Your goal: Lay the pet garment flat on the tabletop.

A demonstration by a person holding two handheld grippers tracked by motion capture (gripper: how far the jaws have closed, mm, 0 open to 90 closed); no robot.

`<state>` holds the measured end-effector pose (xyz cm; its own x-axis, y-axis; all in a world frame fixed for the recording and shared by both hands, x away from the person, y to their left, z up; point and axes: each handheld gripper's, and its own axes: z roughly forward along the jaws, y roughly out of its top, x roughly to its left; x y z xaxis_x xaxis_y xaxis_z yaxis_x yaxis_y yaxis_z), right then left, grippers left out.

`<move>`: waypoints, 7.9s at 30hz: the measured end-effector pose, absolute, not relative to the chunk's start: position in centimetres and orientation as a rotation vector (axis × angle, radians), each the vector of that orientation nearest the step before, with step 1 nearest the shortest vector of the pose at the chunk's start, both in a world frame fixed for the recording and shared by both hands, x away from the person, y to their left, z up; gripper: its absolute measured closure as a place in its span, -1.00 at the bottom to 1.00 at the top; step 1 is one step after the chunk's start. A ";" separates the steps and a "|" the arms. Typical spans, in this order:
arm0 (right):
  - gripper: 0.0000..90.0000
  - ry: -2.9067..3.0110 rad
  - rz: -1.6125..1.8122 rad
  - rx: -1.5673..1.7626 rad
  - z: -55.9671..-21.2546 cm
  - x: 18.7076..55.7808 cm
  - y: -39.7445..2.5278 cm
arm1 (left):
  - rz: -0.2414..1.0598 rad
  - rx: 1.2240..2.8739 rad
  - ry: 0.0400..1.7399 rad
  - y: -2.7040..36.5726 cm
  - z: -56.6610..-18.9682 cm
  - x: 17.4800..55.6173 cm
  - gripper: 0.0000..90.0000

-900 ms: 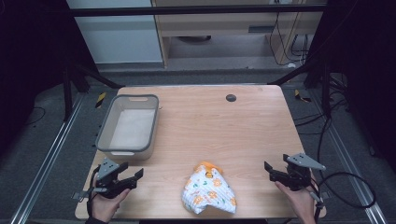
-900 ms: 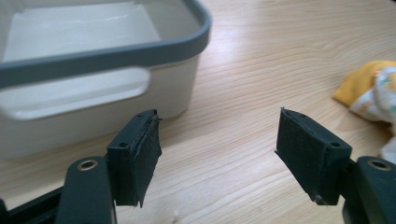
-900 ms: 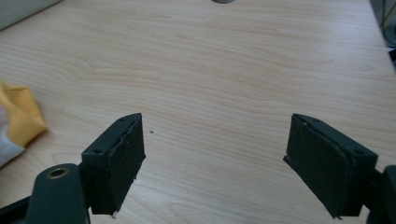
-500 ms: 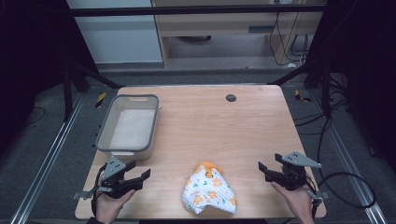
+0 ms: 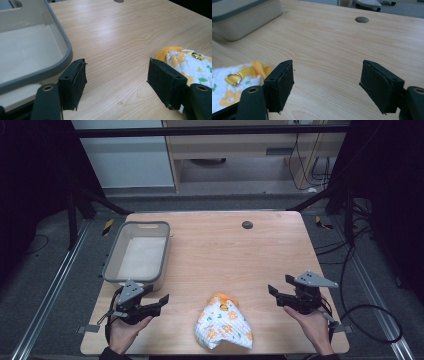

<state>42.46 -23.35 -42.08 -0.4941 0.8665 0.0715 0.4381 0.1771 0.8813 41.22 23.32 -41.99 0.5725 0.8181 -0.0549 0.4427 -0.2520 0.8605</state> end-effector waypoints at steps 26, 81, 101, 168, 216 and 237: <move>-0.26 2.230 1.297 1.108 -43.9 41.9 -18.5 | 0.405 2.026 0.907 17.1 -42.6 42.1 -0.22; 0.99 2.602 1.196 1.029 -47.5 41.8 -13.9 | 0.178 2.259 0.799 11.7 -46.3 41.3 0.94; 1.00 2.481 1.317 1.005 -44.8 41.3 -15.2 | 0.201 2.158 0.780 12.5 -44.3 40.9 0.96; 0.02 2.176 1.153 1.151 -45.9 44.1 -20.1 | 0.505 2.037 1.002 16.0 -45.3 44.3 -0.17; 0.95 2.320 1.215 1.050 -42.8 42.7 -18.1 | 0.298 2.007 0.839 15.4 -41.5 42.2 0.94; 0.75 2.265 1.066 1.245 -47.2 48.6 -15.5 | 0.400 2.097 0.987 14.0 -45.9 47.4 0.95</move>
<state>48.64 -15.50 -47.22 -0.5559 0.8295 0.0546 0.5708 0.3330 0.7505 47.45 13.95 -45.89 0.6508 0.7582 -0.0399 0.5168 -0.4039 0.7549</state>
